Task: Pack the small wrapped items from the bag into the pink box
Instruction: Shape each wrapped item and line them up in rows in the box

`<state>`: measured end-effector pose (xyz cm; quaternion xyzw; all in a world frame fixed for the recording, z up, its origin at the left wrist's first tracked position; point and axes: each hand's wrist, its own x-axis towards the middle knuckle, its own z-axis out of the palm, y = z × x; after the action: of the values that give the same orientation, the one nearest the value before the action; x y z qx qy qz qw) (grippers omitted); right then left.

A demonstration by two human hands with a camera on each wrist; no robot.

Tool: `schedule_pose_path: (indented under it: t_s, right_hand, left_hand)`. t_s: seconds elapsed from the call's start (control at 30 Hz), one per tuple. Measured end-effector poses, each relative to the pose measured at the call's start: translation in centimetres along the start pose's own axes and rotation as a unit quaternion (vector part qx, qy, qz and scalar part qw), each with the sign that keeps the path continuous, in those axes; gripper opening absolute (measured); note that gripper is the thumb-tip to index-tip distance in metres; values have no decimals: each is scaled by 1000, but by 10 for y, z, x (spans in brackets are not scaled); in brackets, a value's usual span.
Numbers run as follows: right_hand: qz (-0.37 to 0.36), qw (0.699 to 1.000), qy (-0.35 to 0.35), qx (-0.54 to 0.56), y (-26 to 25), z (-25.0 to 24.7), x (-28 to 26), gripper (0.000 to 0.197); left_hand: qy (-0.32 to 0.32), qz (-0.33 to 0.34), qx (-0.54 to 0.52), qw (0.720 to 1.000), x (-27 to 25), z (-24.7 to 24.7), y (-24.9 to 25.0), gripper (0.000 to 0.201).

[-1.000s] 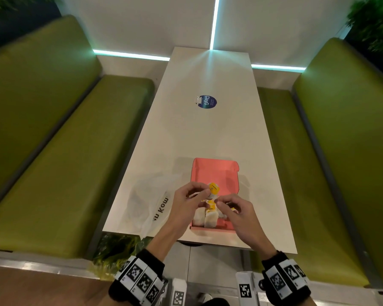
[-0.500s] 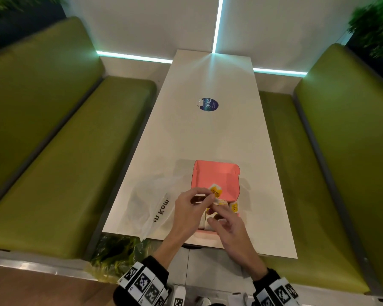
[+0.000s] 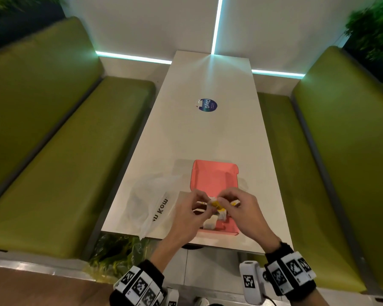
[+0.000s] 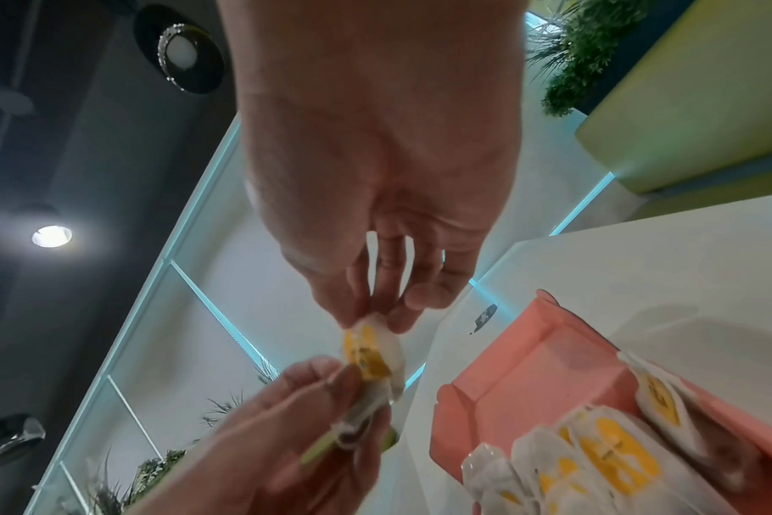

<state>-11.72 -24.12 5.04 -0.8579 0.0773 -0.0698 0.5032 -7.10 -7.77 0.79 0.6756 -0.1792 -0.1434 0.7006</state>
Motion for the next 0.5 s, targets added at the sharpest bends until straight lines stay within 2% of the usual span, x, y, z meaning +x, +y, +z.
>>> schedule_pose_path:
  t_s: [0.2,0.3,0.37,0.4,0.5]
  right_hand:
    - [-3,1000,5,-14,-10,-14,6,9]
    - [11,998,-51,-18,-11,-12,3,14]
    - [1,997,-69,-20,-9,-9,0,5]
    - [-2,998,-63,-19,-10,-9,-1,1]
    - [-6,999,-29,-17,-11,-10,2,7]
  left_hand:
    - [2,-23,-6,1000,-4,-4,-8,16]
    - [6,-8,-16,1000,-2,-4,-7,17]
    - [6,-4,-26,1000,0,-4,-7,19]
    - [4,-4,-29,1000,0,-4,-8,19]
    - [-3,-12,-15,1000,1,-4,-12,22]
